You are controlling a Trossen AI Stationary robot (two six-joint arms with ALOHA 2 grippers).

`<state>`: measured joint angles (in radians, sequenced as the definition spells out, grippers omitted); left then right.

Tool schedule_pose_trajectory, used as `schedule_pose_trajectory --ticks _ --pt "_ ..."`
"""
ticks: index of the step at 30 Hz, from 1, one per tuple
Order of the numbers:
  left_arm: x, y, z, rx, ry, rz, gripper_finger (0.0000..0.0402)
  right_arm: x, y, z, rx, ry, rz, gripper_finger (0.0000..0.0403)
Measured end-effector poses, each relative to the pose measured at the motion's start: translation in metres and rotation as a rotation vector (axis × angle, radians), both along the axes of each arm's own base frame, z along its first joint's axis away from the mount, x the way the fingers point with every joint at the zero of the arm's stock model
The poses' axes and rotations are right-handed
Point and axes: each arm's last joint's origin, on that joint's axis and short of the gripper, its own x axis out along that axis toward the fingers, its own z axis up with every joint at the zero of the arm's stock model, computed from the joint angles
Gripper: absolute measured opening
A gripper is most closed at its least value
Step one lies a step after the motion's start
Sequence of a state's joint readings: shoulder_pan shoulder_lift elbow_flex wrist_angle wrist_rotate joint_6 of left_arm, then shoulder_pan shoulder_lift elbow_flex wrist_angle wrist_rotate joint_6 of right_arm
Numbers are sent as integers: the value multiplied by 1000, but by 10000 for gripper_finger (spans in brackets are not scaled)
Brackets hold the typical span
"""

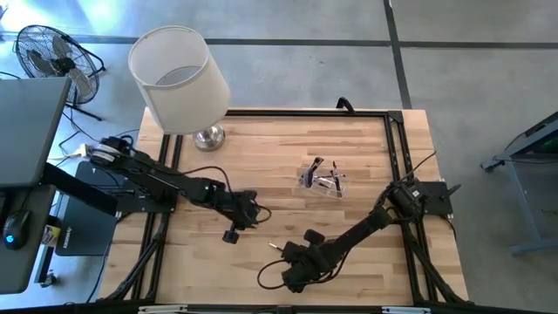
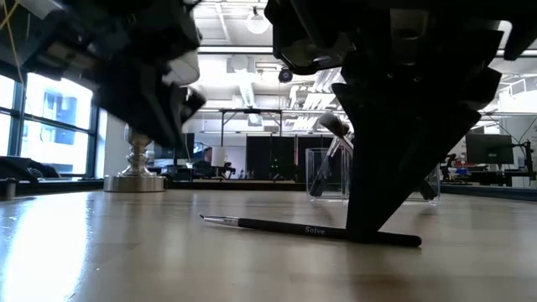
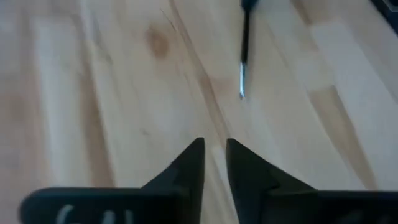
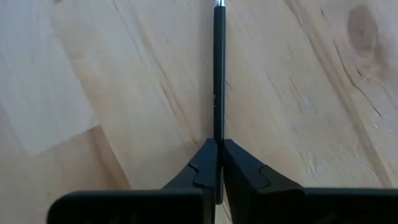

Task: Put items in baskets/containers
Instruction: Put the black liner brush into the transparent organizer

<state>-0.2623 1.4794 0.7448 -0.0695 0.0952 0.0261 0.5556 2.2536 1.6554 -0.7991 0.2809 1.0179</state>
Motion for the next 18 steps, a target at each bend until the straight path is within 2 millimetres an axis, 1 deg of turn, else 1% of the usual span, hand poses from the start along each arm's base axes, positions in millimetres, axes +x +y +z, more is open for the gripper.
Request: schedule_pose_trajectory --ticks 4,7,13,15,18 --pt "9 -4 -17 -40 26 -14 96 1 1 0 8 -8 -2 5" --pt "15 -6 -27 -68 29 7 109 1 1 0 15 -15 -20 9" --pt "23 -11 -41 -115 27 -42 113 1 1 0 22 -23 -36 3" --pt "24 -15 -43 -122 14 -60 113 1 1 0 23 -23 -37 5" --pt "24 -23 -51 -90 18 -69 113 2 1 0 23 -24 -38 7"
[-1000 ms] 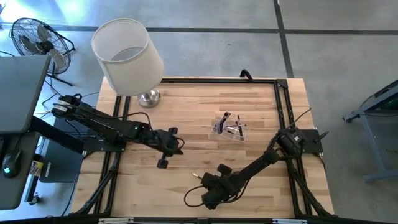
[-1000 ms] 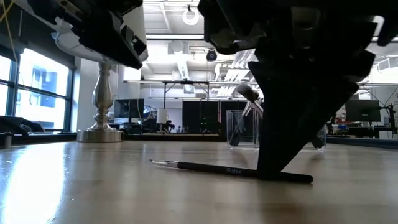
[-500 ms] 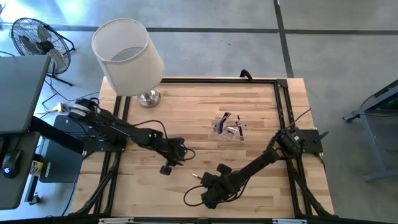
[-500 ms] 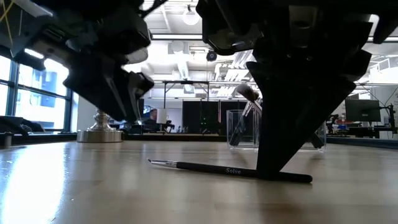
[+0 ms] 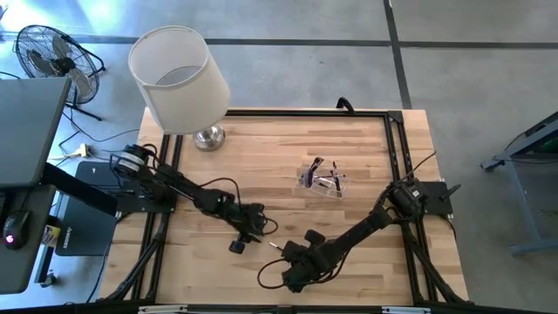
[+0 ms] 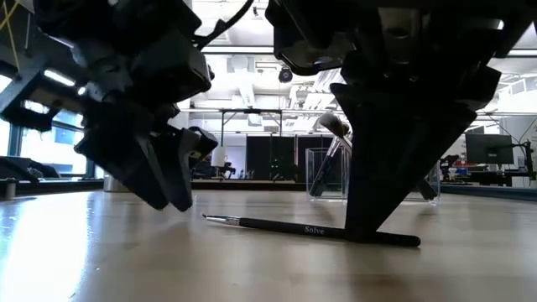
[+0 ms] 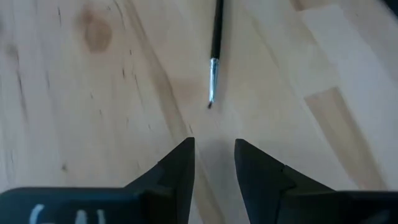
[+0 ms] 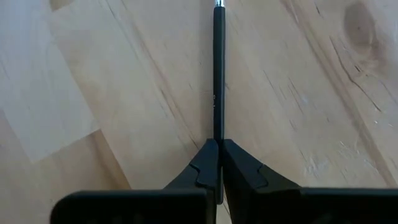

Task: Put items in baskets/containers
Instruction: Put the black liner brush into the transparent organizer

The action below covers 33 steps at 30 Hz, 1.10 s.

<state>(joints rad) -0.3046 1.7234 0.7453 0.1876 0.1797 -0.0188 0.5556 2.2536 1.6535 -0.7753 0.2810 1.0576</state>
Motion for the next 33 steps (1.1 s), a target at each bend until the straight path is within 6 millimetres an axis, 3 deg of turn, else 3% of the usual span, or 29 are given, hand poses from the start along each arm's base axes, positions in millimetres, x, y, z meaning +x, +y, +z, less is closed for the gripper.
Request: schedule_pose_trajectory --ticks 8,20,33 --pt "-1 -21 -7 121 -64 -7 113 2 1 0 12 -21 -1 5" --pt "11 -24 5 142 -115 22 113 4 1 1 21 -34 -2 6" --pt "11 -25 -11 137 -52 -7 113 4 1 1 23 -37 -4 5"
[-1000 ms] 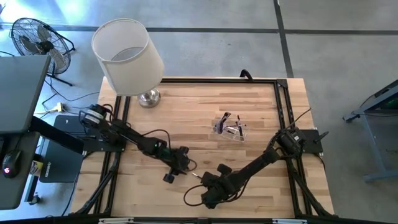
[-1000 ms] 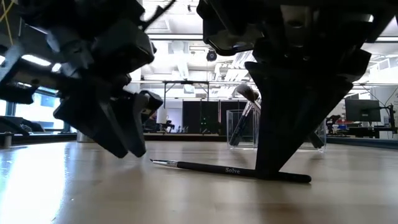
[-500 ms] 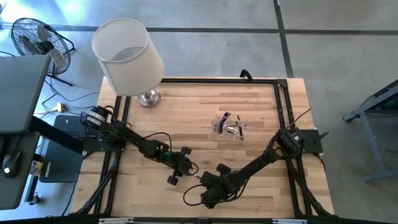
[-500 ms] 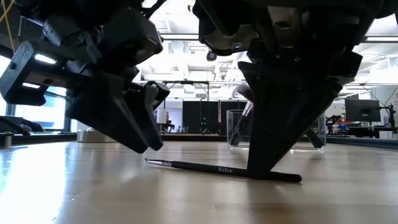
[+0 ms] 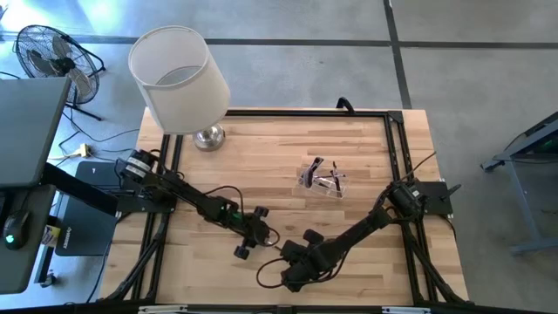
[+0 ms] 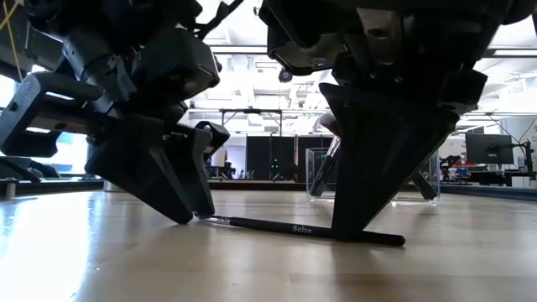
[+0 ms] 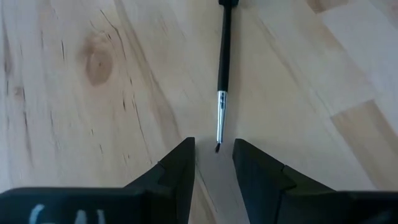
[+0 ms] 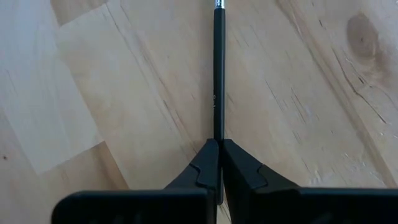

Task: Put items in baskets/containers
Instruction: Put the black liner brush into the transparent organizer

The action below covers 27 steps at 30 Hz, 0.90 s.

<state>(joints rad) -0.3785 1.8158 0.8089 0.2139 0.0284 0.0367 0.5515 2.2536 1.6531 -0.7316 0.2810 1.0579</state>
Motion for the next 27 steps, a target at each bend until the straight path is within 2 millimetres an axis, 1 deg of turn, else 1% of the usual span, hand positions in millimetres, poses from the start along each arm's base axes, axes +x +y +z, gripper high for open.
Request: schedule_pose_trajectory --ticks 5,8,11,15,16,20,25,27 --pt "1 -1 -2 -7 -3 16 112 2 -2 0 5 -4 -5 3" --pt "1 -1 -2 -9 -1 16 102 2 -3 0 6 -4 -8 9" --pt "1 -1 -3 -9 6 15 76 3 -3 0 6 -4 -9 14" --pt "-1 0 -5 0 39 10 16 3 -3 0 10 -6 -18 15" --pt "-2 0 -6 3 47 10 9 3 -3 0 14 -8 -26 16" --pt "-3 1 -7 19 61 18 7 3 -3 2 27 -8 -32 24" --pt "-3 1 -8 27 67 23 3 0 -6 17 29 -36 -43 44" --pt "-4 1 -8 30 68 23 2 -1 -8 30 26 -69 -57 54"
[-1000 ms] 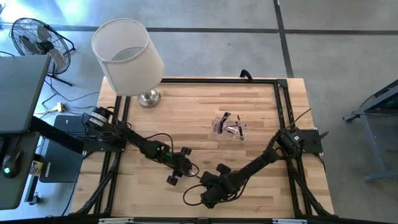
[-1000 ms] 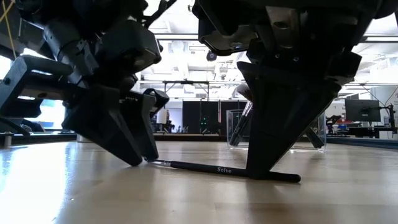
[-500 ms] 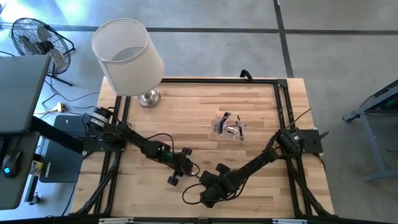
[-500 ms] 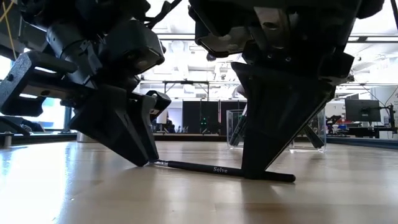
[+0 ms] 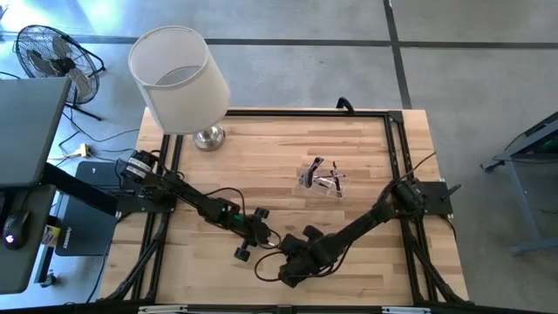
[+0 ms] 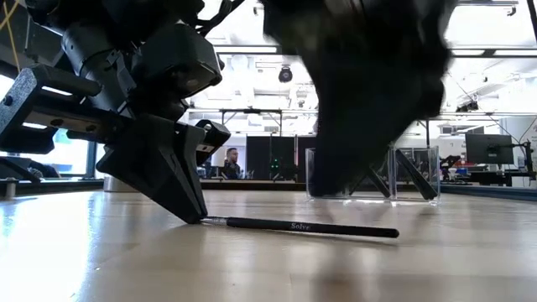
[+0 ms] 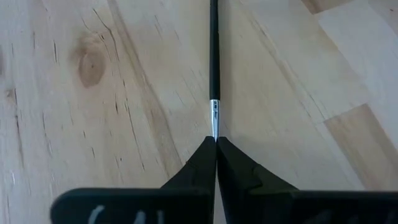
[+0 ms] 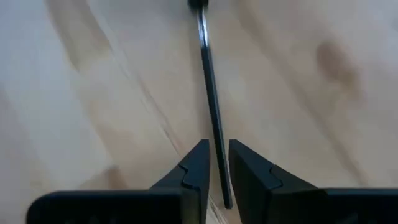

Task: Put items in baskets/containers
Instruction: Put the black liner brush into the transparent organizer

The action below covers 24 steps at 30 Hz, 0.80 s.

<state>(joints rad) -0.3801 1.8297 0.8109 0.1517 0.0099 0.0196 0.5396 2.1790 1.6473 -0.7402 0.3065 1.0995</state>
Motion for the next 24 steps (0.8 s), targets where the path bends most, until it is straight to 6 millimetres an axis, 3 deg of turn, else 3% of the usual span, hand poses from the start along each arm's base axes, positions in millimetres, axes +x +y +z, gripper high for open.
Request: schedule_pose_trajectory --ticks 3,9,17,24 --pt "0 0 -3 12 6 7 0 -1 -1 18 9 -50 -7 67" --pt "0 0 -9 9 20 2 0 -4 -3 33 -13 -98 -25 89" --pt "2 0 -9 12 -12 26 0 -7 -6 29 -26 -61 -67 138" --pt "3 1 -9 24 -22 58 0 -9 -11 27 57 93 105 172"
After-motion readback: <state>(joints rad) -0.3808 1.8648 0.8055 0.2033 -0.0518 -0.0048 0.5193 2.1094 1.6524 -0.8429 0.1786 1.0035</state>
